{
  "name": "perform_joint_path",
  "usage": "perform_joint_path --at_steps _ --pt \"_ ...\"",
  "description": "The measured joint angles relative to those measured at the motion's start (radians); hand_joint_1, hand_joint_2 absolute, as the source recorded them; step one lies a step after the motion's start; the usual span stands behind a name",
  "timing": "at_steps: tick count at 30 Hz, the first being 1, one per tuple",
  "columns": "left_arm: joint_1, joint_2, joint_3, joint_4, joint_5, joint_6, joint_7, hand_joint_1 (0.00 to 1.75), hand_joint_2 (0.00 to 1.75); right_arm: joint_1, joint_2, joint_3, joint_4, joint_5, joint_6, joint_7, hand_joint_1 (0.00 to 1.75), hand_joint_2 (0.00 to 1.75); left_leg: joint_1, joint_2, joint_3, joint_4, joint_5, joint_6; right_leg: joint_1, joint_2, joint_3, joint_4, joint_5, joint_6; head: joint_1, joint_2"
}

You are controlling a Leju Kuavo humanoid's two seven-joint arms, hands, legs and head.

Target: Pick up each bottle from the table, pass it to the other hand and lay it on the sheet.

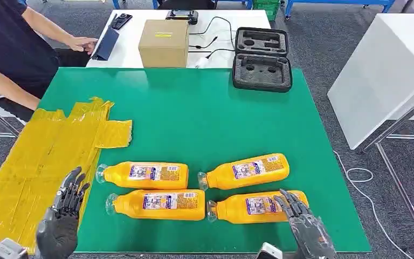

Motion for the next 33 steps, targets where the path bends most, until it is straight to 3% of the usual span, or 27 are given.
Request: perform_joint_path --at_steps 12,25,33 --pt "0.059 -0.041 0.066 -0.048 -0.013 -0.027 -0.013 0.0 0.0 -0.046 -0.097 0.057 0.12 -0.036 -0.008 0.017 0.0 1.75 -0.001 0.0 0.0 0.0 -0.001 0.001 -0.001 0.0 0.0 0.0 0.0 0.0 0.0 0.0" --pt "0.106 -0.1 0.132 -0.09 -0.025 -0.114 -0.023 0.0 0.0 -0.15 -0.12 0.074 0.248 -0.05 -0.016 -0.048 0.0 1.75 -0.002 0.0 0.001 0.0 -0.001 0.001 -0.001 0.0 0.001 0.0 0.0 0.0 0.0 0.0" --pt "0.108 -0.126 0.162 -0.097 -0.027 -0.153 -0.022 0.0 0.0 -0.147 -0.103 0.038 0.235 -0.002 -0.017 -0.053 0.0 1.75 -0.002 0.0 0.001 0.0 -0.001 0.001 -0.001 0.0 0.001 0.0 0.0 0.0 0.0 0.0"
